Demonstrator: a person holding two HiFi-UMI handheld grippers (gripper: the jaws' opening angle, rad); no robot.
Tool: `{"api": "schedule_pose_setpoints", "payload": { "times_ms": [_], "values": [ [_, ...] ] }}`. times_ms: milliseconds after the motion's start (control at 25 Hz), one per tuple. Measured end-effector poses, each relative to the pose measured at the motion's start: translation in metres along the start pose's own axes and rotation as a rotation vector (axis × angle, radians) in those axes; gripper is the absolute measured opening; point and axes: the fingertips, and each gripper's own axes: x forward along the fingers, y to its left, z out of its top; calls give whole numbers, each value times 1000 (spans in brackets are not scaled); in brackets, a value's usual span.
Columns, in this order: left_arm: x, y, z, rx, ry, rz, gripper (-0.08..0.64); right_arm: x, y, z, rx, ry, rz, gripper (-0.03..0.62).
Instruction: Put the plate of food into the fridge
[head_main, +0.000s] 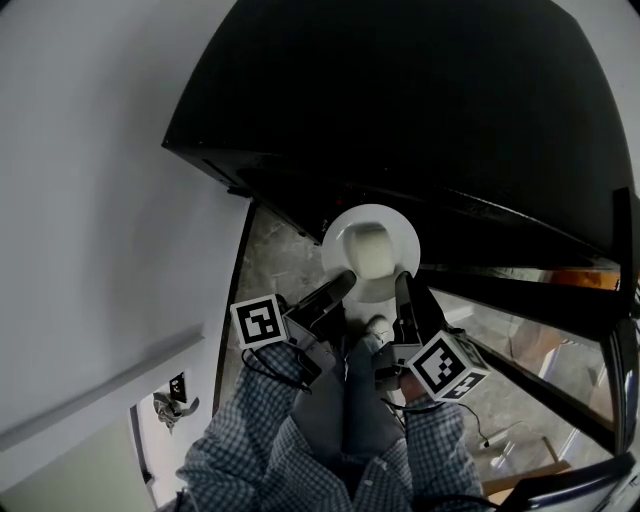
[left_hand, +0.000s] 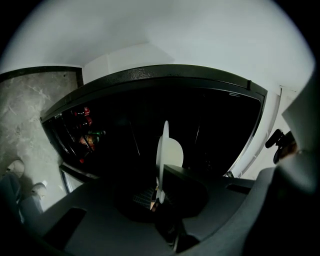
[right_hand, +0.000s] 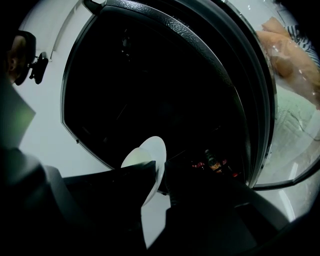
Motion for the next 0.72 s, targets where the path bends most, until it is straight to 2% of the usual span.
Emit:
{"api": "schedule_pose_setpoints", "payload": {
  "times_ms": [280, 720],
  "values": [
    [9, 15, 4, -6, -28, 7, 26, 9, -10, 2, -56, -24, -30, 58],
    [24, 28, 11, -20, -55, 3, 23, 21, -17, 3, -217, -42, -111, 60]
  ]
}}
